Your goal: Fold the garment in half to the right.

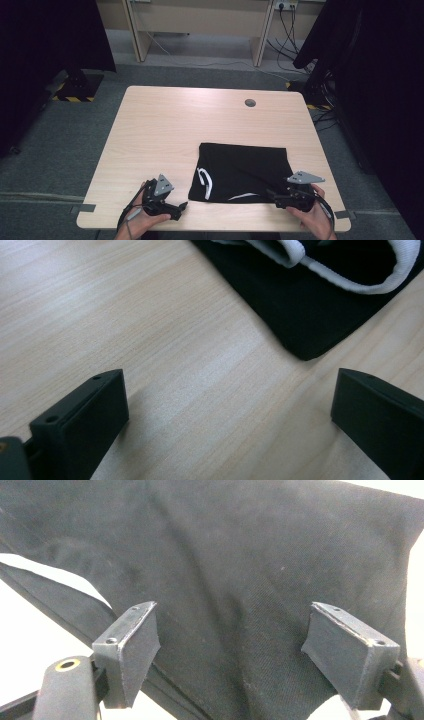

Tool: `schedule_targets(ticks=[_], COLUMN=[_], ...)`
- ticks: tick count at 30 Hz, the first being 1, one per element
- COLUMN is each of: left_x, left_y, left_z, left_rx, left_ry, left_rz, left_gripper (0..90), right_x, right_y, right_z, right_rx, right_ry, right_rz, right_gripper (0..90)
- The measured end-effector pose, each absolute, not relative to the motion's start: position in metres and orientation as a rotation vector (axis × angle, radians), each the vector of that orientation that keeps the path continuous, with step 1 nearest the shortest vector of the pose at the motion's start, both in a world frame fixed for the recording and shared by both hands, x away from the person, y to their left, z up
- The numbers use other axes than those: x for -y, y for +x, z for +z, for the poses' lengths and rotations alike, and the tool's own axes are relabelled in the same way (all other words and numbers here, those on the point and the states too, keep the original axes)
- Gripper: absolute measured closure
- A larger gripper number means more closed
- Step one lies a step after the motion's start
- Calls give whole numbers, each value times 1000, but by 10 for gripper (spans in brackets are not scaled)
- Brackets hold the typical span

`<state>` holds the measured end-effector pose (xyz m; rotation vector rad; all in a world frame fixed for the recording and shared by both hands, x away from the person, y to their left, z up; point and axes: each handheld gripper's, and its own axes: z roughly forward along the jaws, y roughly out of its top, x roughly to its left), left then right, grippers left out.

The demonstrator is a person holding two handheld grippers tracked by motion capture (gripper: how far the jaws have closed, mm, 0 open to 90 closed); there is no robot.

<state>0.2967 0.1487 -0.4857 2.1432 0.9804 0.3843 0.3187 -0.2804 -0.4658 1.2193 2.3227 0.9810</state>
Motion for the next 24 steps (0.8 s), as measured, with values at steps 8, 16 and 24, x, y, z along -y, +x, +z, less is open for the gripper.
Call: schedule_targets(ticks=[8, 16, 24], left_x=[-138, -111, -90], left_y=[294, 291, 304], left_z=[-483, -475, -479], left_rx=[-941, -859, -897], left_ry=[2104, 2068, 2102], left_rz=[365, 300, 319], left_gripper=[14, 10, 17], right_x=[277, 276, 277], right_y=[320, 320, 320], right_z=[-472, -472, -473], right_rx=[-2336, -2334, -2336], right_ry=[1211, 1223, 1218], right_rz=[938, 932, 937], right_gripper=[213, 212, 212])
